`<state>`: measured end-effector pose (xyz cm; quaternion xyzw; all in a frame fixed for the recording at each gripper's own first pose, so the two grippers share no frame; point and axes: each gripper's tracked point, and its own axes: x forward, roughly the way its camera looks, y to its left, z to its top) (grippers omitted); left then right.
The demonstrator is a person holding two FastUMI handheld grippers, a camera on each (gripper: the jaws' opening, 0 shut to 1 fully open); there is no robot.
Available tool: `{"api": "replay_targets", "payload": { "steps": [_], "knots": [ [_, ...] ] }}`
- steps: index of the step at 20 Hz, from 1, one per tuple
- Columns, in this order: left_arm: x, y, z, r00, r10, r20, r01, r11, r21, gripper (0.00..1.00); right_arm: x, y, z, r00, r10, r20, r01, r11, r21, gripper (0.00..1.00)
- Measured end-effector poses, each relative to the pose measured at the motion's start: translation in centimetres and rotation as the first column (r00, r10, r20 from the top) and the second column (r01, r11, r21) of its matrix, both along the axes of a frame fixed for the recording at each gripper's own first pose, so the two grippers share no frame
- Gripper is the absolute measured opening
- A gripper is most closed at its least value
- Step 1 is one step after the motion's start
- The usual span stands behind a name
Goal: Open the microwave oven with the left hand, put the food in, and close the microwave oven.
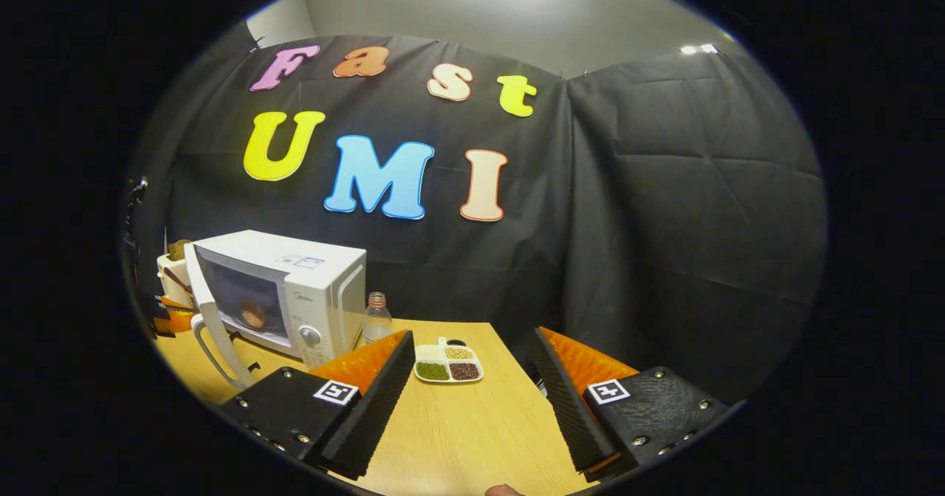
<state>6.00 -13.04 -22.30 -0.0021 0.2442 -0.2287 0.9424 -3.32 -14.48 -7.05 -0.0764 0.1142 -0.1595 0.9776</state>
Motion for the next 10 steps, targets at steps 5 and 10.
{"api": "replay_targets", "payload": {
  "steps": [5, 10],
  "knots": [
    [2.0, -1.8, -0.6, 1.000, -0.022, -0.013, 0.022, 0.999, -0.028, 0.08, -1.0, -0.9, -0.4, 1.000, -0.029, -0.012, 0.029, 1.000, -0.008, 0.97],
    [4.7, -3.3, -0.9, 1.000, -0.030, -0.009, 0.030, 0.999, -0.016, 0.07, -1.7, -1.9, -1.2, 0.998, -0.058, -0.030, 0.058, 0.998, 0.003, 0.97]
  ]
}}
